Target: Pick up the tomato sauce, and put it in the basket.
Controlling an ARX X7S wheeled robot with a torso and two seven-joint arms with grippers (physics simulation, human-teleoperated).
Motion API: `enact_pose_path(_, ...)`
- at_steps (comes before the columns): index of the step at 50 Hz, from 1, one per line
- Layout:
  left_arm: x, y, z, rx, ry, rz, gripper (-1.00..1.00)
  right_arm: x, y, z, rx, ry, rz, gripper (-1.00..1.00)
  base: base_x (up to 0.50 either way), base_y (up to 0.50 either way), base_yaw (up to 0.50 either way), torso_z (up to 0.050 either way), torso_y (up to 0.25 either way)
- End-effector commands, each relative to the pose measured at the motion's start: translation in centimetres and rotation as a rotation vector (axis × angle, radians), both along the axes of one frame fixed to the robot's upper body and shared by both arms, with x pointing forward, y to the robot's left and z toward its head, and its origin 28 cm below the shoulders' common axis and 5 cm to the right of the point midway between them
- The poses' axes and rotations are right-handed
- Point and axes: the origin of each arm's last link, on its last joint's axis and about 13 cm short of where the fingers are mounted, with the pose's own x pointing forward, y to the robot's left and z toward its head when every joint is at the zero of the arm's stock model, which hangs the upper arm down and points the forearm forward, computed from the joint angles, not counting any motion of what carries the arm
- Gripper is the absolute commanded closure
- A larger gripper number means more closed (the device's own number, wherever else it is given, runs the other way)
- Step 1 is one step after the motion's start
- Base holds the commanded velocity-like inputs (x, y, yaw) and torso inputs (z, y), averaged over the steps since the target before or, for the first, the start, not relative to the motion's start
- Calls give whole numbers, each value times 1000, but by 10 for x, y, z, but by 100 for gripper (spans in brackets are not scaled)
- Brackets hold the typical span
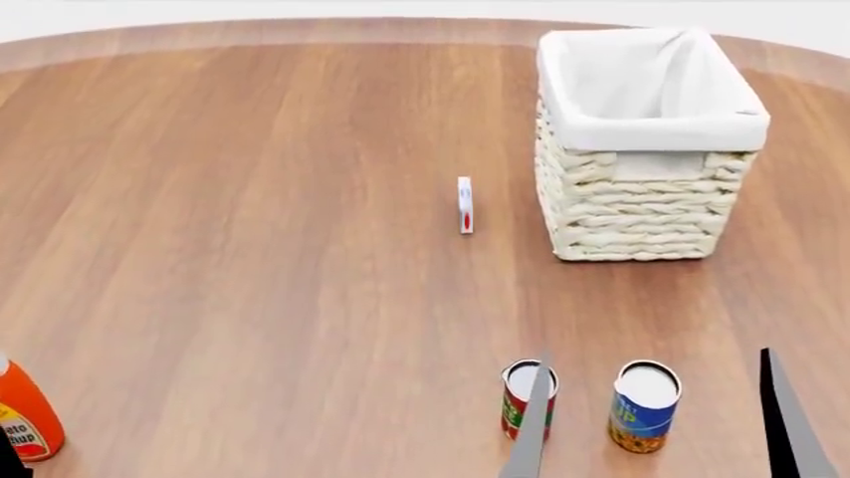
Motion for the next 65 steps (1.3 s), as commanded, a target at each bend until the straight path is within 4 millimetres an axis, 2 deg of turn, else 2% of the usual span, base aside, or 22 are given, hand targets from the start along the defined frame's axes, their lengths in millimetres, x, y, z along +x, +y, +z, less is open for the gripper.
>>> enact_pose_path(1,0,0,0,2,3,0,-100,1,0,-2,2,7,-2,-100,156,0,0,0,0)
enact_pose_path(65,0,-1,-1,9,9,1,-100,2,-1,-4,9,17,5,-100,234,0,0,0,0)
